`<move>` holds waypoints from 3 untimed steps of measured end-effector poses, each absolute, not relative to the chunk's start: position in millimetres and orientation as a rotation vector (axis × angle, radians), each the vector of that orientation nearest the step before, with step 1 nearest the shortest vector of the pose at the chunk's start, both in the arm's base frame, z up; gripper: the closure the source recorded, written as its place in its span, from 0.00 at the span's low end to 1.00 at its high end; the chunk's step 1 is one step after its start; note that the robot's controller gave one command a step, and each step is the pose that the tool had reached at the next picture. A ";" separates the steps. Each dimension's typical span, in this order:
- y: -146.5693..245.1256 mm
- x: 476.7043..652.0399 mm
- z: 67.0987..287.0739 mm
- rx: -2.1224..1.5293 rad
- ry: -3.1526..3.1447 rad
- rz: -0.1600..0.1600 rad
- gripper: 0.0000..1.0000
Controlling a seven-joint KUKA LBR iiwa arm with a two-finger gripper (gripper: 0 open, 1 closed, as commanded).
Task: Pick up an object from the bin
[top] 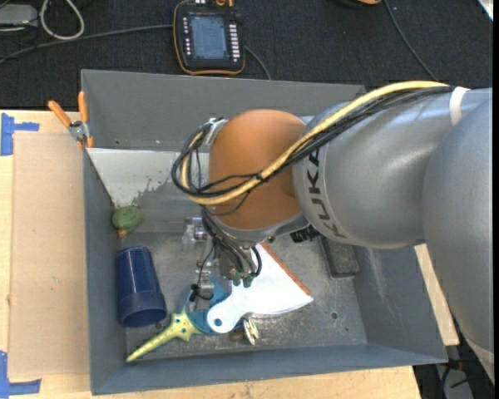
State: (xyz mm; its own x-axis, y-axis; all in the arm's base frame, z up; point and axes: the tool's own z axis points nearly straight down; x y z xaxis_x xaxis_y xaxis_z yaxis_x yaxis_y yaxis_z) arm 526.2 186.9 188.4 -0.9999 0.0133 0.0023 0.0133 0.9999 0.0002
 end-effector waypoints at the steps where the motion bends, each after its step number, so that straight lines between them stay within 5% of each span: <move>1: 187.0 526.2 188.4 -0.021 -3.139 0.000 0.00; 2: 166.0 481.7 142.6 0.246 -3.126 0.001 0.00; 3: 163.9 491.6 142.4 0.112 -3.137 -0.002 0.00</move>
Offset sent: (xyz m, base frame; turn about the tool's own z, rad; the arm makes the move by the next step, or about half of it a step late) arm -0.0477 -0.0231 -0.0489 -0.1851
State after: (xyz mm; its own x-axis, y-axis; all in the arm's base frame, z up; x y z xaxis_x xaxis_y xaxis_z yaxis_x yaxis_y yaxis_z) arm 491.6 163.9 142.4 -0.9975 -0.0712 0.0026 -0.0712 0.9975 0.0012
